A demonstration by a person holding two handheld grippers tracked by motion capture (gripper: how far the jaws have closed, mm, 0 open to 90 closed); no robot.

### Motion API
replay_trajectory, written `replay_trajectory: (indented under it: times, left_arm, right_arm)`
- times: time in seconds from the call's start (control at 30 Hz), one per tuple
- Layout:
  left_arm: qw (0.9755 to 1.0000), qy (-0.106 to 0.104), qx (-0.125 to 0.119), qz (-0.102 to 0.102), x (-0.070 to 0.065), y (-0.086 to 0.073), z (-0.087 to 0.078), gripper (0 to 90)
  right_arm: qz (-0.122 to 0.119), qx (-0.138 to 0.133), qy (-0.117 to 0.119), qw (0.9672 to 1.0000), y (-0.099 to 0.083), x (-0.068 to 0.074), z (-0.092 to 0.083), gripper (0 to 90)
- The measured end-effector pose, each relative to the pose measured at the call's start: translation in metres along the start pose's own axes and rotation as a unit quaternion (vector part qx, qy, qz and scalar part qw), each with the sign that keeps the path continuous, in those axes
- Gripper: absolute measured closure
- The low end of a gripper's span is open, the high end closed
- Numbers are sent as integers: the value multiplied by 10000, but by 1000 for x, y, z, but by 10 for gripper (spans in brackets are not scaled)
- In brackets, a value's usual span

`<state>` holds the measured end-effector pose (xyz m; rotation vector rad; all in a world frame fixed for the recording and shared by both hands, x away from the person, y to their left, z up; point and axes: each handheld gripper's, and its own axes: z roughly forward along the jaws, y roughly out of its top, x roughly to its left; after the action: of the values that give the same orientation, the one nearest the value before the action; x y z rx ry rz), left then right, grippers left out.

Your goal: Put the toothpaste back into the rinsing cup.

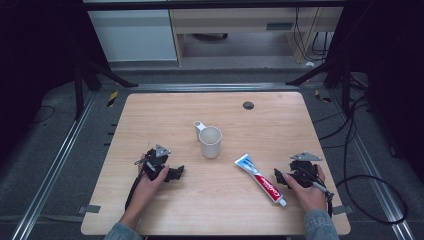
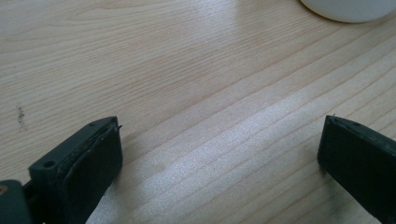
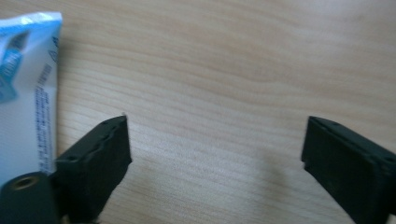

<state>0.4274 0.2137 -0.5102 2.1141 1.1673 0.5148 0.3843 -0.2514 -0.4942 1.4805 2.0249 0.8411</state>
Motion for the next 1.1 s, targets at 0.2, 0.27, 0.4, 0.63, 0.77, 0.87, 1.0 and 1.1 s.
replay_trajectory:
  times: [0.2,0.27,0.4,0.63,0.77,0.87,1.0,1.1]
  left_arm:
    - [10000,22,5,-13,0,1,1,0]
    - [10000,24,13,-24,0,2,2,0]
    - [10000,21,6,-28,1,3,3,0]
    - [10000,35,9,-29,1,5,4,0]
    - [10000,34,8,-31,1,5,4,0]
    - [10000,41,10,-38,1,5,5,0]
    - [10000,44,1,-51,1,5,5,0]
    - [10000,43,6,-43,1,5,5,0]
  right_arm:
    - [-662,301,-190,9972,26,14,-19,146]
    - [-811,392,-167,9958,36,21,-25,147]
    - [-1014,611,-69,9929,54,34,-33,168]
    - [-1171,994,302,9877,80,62,-43,188]
    - [-1343,1240,430,9822,92,77,-41,176]
    - [-1417,1408,508,9785,97,85,-38,189]
    - [-1506,1675,625,9723,98,91,-31,238]
    - [-1560,1882,714,9670,97,95,-21,308]
